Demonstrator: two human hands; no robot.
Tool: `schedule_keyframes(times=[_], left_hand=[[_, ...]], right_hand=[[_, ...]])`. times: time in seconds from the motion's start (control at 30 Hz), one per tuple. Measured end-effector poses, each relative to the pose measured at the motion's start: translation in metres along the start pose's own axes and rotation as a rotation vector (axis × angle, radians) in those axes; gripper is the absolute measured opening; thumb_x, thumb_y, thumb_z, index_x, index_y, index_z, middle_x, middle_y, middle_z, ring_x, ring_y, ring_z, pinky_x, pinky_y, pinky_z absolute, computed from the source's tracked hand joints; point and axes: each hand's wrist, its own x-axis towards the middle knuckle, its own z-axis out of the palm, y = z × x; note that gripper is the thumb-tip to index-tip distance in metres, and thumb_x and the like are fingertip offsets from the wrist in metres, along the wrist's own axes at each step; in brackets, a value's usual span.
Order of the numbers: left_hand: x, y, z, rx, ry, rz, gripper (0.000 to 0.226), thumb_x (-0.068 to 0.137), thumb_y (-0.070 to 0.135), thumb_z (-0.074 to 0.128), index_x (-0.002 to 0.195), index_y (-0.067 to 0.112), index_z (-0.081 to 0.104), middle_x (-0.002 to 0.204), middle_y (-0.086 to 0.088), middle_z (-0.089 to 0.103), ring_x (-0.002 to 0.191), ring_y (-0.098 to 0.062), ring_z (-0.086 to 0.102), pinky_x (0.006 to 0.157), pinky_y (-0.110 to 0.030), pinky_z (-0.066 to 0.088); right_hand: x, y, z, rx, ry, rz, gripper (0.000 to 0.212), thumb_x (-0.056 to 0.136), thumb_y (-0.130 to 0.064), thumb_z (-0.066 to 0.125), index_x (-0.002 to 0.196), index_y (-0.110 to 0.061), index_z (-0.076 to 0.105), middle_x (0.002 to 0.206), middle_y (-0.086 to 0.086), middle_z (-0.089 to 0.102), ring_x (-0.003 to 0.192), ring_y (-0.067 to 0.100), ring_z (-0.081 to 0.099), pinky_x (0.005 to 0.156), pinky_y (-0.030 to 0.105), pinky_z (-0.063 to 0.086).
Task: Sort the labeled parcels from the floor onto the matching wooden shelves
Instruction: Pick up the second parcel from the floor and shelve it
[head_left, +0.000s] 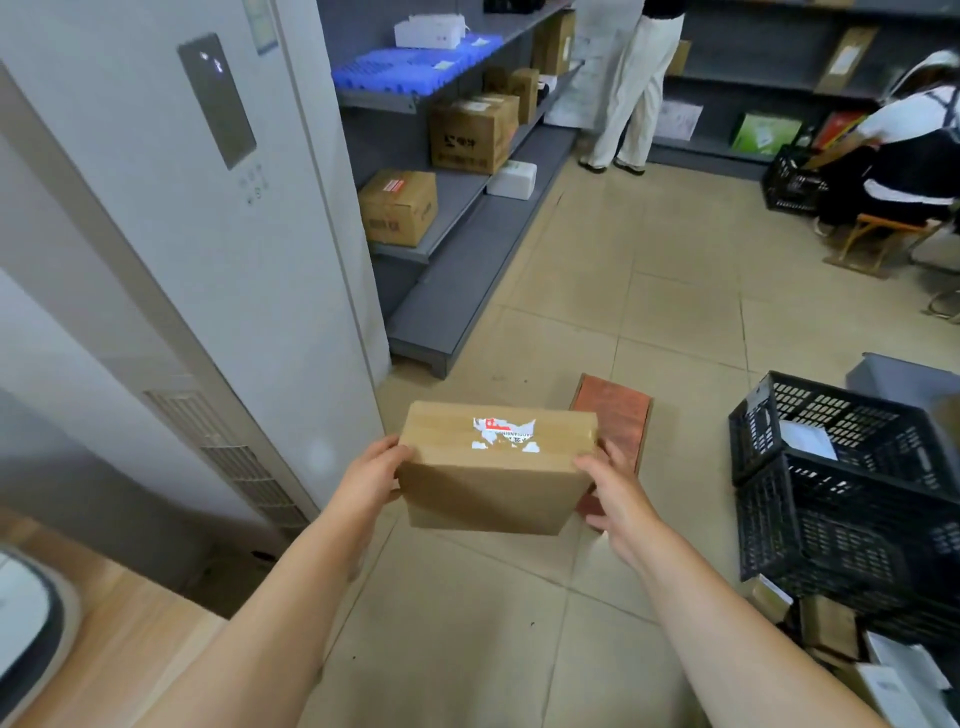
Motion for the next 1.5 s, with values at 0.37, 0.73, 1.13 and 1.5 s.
schedule_keyframes(times=[0.37, 0.73, 1.13, 1.5], left_hand=[[-0.02, 0.008, -0.004, 0.076, -0.074, 0.082, 0.067, 0.087, -0.005, 0.041, 0.138, 0.038, 0.034, 0.101, 0.001, 0.045, 0.093, -0.019, 0.05, 0.079, -0.032, 0.047], [-0.037, 0.008, -0.021, -0.137, 0.063, 0.15, 0.019, 0.091, 0.035, 0.05, 0.105, 0.023, 0.053, 0.096, -0.003, 0.052, 0.086, -0.02, 0.049, 0.077, -0.04, 0.04], [0.01, -0.002, -0.127, -0.351, 0.108, -0.071, 0.026, 0.082, 0.018, 0.062, 0.103, 0.023, 0.047, 0.099, -0.005, 0.055, 0.084, -0.021, 0.053, 0.073, -0.037, 0.044], [0.057, -0.002, -0.185, -0.279, -0.169, -0.097, 0.087, 0.067, 0.015, 0.076, 0.139, 0.025, 0.03, 0.102, 0.002, 0.063, 0.088, -0.019, 0.066, 0.064, -0.029, 0.051]], right_hand=[[0.006, -0.005, -0.008, -0.019, -0.139, -0.025, 0.051, 0.08, -0.042, 0.064, 0.126, -0.048, 0.043, 0.106, -0.024, 0.055, 0.099, 0.007, 0.056, 0.091, 0.057, 0.047], [0.001, -0.006, 0.037, 0.129, -0.001, 0.021, 0.009, 0.086, -0.04, 0.053, 0.086, -0.031, 0.055, 0.093, 0.002, 0.062, 0.086, 0.024, 0.061, 0.079, 0.043, 0.052], [-0.005, -0.014, 0.157, 0.317, 0.05, -0.047, 0.023, 0.079, -0.006, 0.053, 0.091, -0.026, 0.055, 0.084, 0.003, 0.061, 0.072, 0.018, 0.055, 0.058, 0.028, 0.04], [-0.028, -0.001, 0.184, 0.348, -0.091, -0.138, 0.05, 0.077, 0.007, 0.037, 0.118, -0.016, 0.054, 0.089, 0.002, 0.069, 0.083, 0.02, 0.059, 0.07, 0.032, 0.043]])
